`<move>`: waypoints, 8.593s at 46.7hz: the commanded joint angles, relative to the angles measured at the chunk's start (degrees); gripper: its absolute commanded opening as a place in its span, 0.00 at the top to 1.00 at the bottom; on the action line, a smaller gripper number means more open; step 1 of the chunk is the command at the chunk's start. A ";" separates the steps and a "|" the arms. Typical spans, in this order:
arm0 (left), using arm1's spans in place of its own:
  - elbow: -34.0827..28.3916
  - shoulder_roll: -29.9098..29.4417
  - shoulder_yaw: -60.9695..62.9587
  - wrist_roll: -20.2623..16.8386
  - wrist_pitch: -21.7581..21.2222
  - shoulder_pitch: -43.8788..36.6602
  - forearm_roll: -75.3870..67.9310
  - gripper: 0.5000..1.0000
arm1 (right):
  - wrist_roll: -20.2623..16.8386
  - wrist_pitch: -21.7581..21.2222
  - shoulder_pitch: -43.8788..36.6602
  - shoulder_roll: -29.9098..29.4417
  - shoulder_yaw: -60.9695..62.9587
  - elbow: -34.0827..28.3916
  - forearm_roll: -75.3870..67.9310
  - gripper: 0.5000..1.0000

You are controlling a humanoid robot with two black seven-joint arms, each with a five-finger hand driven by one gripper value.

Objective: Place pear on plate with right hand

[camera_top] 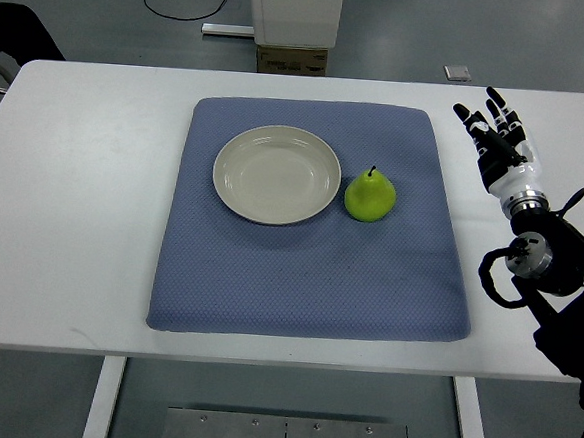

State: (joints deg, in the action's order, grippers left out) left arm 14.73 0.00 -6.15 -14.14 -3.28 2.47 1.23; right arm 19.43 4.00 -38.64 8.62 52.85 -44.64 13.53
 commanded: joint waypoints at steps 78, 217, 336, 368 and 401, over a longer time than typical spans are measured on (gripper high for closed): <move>-0.05 0.00 0.00 -0.01 -0.15 -0.45 0.00 0.00 | -0.09 -0.14 -3.98 -0.27 -0.47 2.10 0.01 0.00; -0.05 0.00 0.00 -0.01 -0.15 -0.45 0.00 0.00 | 15.57 -5.41 -7.23 1.49 -31.58 2.19 11.78 0.00; -0.05 0.00 0.00 -0.01 -0.15 -0.54 0.00 0.00 | 15.57 -3.30 -7.05 1.84 -39.06 3.77 11.52 1.00; -0.05 0.00 0.00 -0.01 -0.15 -0.54 0.00 0.00 | 15.57 -3.21 -16.20 -2.38 -37.21 2.81 10.90 1.00; -0.05 0.00 0.00 -0.01 -0.15 -0.45 0.00 0.00 | 9.49 -1.19 -20.94 -8.62 -43.62 4.30 10.90 1.00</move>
State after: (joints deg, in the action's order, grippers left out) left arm 14.67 0.00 -6.16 -14.14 -3.41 1.98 1.23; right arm 29.21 2.75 -59.58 -0.01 10.18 -40.91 24.42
